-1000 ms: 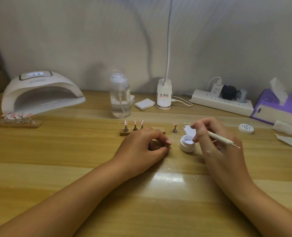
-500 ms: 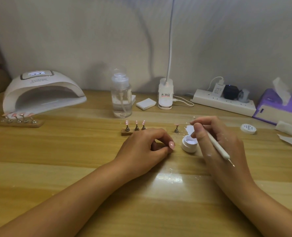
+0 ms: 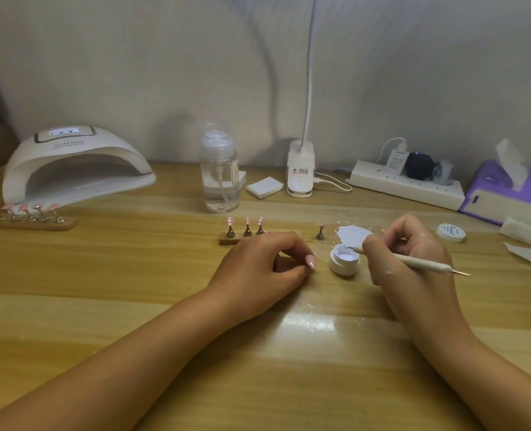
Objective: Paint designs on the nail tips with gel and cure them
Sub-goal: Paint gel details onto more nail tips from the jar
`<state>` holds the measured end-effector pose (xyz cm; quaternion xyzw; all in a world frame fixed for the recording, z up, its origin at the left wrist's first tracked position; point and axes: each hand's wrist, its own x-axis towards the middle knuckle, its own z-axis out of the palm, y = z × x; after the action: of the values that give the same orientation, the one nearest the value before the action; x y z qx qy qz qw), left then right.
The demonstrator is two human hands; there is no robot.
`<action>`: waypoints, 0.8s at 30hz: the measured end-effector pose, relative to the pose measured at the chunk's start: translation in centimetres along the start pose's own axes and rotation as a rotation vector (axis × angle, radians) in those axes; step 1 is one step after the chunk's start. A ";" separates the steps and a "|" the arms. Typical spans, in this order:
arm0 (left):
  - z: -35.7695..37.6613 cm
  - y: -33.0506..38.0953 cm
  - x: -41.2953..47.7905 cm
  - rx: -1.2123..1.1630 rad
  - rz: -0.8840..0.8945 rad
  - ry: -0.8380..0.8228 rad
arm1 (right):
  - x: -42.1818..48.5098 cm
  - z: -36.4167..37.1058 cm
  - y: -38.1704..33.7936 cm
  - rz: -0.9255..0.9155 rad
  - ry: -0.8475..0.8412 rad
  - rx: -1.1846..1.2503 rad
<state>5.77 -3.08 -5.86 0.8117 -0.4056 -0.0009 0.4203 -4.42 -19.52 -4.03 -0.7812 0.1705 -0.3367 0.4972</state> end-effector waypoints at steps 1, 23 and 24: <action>0.0 0.0 0.0 0.000 -0.006 0.001 | 0.0 0.0 0.0 0.021 -0.007 0.020; -0.1 0.1 0.1 -0.073 -0.057 0.004 | 0.8 0.0 1.2 0.068 -0.019 0.076; 0.0 0.0 0.1 -0.061 -0.050 0.000 | 0.9 0.0 1.3 0.067 -0.019 0.073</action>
<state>5.83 -3.15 -5.77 0.8083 -0.3852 -0.0239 0.4446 -3.71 -20.63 -4.87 -0.7595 0.1795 -0.3185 0.5380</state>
